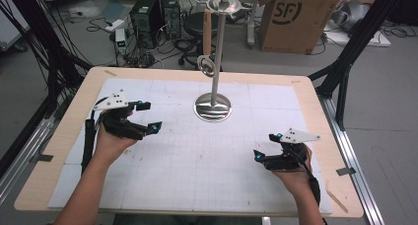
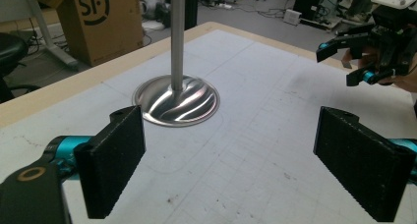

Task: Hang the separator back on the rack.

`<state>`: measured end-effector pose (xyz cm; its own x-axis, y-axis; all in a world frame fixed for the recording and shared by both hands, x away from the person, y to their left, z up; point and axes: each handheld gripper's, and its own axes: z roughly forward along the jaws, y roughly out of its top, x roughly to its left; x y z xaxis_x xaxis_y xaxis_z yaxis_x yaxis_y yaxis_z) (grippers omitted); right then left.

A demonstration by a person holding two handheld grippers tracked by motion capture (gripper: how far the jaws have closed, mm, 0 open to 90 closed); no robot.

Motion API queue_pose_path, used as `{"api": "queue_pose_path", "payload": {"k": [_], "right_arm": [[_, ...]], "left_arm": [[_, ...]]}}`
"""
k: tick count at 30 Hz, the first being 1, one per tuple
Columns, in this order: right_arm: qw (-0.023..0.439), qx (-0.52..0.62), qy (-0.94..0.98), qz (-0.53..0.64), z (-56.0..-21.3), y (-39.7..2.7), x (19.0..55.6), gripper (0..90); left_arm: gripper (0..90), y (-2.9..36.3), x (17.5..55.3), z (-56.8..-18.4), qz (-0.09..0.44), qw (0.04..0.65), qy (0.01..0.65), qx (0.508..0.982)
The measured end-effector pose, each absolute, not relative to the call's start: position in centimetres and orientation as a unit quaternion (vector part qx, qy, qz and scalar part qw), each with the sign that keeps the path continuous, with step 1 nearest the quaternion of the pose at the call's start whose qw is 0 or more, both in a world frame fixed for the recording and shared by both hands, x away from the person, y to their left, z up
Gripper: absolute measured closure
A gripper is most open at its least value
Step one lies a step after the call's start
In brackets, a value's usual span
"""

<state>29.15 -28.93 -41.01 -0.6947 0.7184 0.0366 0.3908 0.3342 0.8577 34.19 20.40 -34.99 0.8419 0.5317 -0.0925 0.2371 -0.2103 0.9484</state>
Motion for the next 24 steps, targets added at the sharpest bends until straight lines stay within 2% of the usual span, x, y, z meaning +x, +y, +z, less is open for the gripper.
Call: {"api": "queue_pose_path", "payload": {"k": [24], "right_arm": [[0.177,0.347,0.798,0.459,-40.96,-28.82,29.13,13.0]], "left_arm": [[12.8,20.45,34.27,-35.07,0.124,0.577,0.251,0.768]]}}
